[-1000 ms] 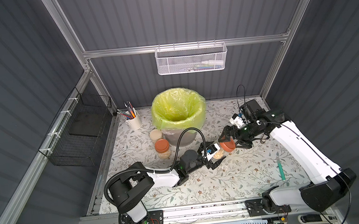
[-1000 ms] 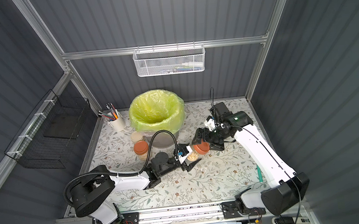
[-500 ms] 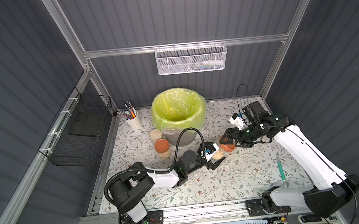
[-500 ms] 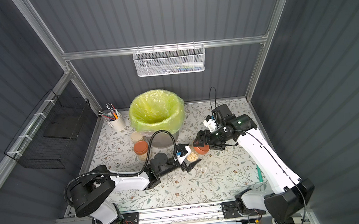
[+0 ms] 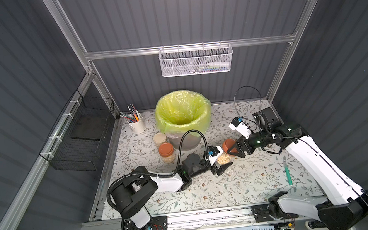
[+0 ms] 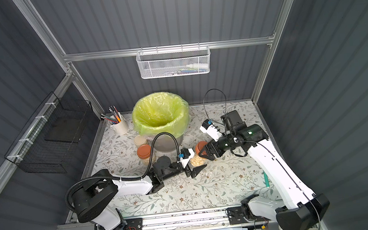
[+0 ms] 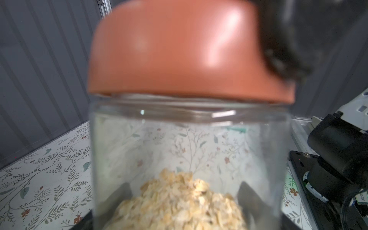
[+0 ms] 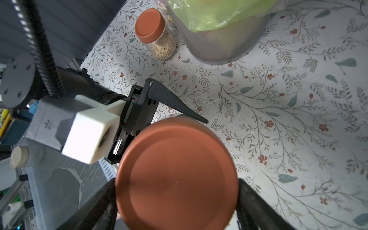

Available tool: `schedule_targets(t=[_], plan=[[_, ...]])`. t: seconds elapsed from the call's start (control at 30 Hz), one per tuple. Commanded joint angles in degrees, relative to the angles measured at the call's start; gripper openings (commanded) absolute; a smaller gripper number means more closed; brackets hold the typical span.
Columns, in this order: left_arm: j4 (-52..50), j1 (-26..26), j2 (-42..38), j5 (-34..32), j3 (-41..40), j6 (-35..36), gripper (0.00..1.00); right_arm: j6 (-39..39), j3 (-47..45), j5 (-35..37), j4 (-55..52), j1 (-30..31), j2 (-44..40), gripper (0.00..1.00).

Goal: Empty expired oatmeal from jars
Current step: Unscrew the lid from the jar.

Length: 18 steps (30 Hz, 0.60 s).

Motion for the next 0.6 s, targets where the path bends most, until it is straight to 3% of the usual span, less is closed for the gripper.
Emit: schedule_targets(t=[0.0, 0.57], plan=[[6.14, -0.68, -1.11, 4.52, 2.88, 0.36, 0.35, -9.00, 2.92, -5.89, 0.38, 0.67, 1.71, 0.73], [6.20, -0.67, -1.64, 2.68, 2.16, 1.45, 0.32, -12.55, 4.59, -0.05, -0.13, 0.72, 1.58, 0.98]])
